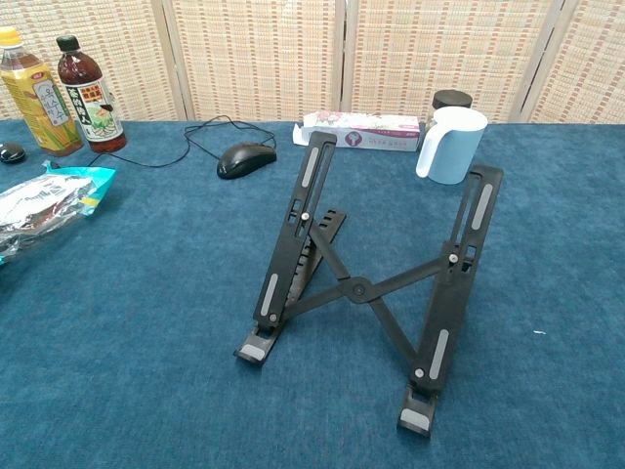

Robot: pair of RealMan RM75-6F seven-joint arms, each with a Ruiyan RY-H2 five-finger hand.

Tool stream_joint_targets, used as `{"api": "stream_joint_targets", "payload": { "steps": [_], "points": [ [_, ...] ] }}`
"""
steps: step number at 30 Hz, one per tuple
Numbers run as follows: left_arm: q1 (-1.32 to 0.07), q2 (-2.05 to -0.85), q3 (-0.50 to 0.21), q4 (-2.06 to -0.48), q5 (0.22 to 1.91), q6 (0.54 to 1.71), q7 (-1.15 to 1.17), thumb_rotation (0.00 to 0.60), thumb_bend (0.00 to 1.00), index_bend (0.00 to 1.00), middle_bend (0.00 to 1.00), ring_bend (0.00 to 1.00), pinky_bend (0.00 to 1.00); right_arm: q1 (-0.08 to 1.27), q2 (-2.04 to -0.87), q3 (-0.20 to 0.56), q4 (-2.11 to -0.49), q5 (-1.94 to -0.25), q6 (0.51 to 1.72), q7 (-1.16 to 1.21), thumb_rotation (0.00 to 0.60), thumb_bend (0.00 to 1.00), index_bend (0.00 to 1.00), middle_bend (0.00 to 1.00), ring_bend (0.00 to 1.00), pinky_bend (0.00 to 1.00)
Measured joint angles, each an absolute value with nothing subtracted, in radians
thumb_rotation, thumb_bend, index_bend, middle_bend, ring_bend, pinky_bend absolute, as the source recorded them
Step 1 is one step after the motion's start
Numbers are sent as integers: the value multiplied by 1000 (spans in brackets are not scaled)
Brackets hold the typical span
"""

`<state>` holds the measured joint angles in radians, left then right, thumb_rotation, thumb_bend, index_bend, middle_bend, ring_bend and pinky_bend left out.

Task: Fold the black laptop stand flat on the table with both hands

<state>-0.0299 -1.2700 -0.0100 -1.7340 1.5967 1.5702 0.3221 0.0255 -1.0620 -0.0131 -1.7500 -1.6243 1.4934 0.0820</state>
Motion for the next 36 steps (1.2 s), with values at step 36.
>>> {"api": "stream_joint_targets", "payload": {
  "steps": [36],
  "points": [
    [-38,-1271,-8,-1726,1590,1554,306,600,221,268,134,27,22,181,-1064,-27,-1806,-1617,1257,524,600,0,0,150,0,35]
  ]
}}
